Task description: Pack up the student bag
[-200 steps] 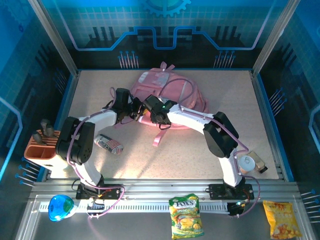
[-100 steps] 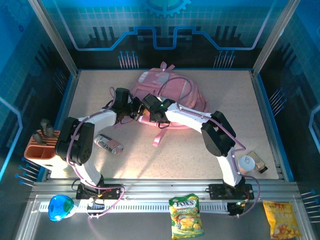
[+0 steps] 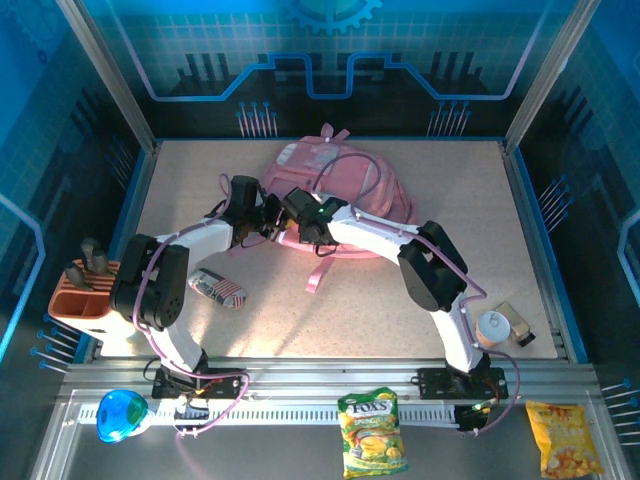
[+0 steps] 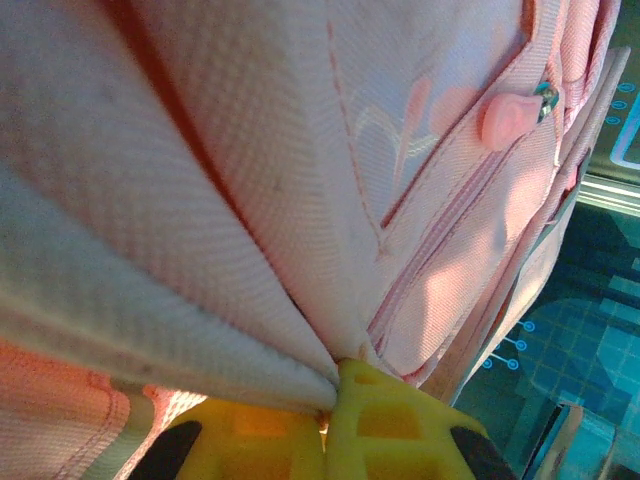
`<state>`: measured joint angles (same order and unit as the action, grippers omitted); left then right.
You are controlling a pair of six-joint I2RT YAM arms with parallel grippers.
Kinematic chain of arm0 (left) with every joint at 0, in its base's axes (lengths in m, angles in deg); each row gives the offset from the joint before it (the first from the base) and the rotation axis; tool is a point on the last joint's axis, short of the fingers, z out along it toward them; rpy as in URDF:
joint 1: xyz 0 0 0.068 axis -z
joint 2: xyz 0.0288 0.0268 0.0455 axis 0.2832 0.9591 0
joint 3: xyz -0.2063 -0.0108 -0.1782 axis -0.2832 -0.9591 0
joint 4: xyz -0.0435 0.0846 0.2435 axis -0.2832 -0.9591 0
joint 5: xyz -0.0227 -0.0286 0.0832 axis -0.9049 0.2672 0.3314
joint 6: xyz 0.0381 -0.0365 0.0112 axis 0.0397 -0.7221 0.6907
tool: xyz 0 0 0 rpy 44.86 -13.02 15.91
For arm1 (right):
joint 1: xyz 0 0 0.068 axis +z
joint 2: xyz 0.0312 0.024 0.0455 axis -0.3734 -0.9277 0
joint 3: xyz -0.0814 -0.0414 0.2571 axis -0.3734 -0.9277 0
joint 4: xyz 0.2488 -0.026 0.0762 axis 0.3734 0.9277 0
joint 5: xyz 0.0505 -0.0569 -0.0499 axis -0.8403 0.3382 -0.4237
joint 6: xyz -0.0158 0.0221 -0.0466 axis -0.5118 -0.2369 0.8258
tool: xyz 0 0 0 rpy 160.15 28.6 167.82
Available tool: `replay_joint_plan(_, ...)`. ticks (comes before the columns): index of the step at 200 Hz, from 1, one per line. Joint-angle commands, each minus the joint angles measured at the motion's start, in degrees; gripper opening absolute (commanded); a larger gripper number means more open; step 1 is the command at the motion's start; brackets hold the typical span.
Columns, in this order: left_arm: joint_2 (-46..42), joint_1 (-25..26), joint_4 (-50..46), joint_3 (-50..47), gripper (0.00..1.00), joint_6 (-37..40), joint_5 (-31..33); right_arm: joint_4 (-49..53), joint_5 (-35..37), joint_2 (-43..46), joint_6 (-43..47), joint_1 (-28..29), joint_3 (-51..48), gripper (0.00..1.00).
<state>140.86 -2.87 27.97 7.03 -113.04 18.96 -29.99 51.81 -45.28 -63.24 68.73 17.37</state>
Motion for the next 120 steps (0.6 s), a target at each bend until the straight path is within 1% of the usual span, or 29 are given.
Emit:
replay_joint_plan(1,-2.41,0.21,0.29,0.45,0.0,0.25,-0.98,-0.01,4.44,-1.33,0.59,-1.07,2.51,0.06)
replay_joint_plan(14,-2.2,0.04,0.03,0.7,0.0,0.83,-0.47,0.45,4.06,-0.32,0.89,-1.02,2.05,0.03)
replay_joint_plan(42,-0.98,-0.3,-0.13,1.99,0.0,2.95,1.17,4.31,1.6,3.73,0.61,-1.1,-0.49,0.03)
replay_joint_plan(65,-0.84,-0.31,2.71,0.85,0.0,2.52,3.41,5.77,0.2,9.01,0.39,-1.5,-7.18,0.03)
replay_joint_plan(90,0.01,-1.09,1.2,1.36,0.0,4.1,4.56,7.03,-0.72,14.0,-0.43,-2.72,-14.49,0.03)
replay_joint_plan(120,0.6,-1.88,0.98,1.82,0.0,5.01,4.69,6.78,0.09,18.36,-0.34,-5.21,-21.67,0.03)
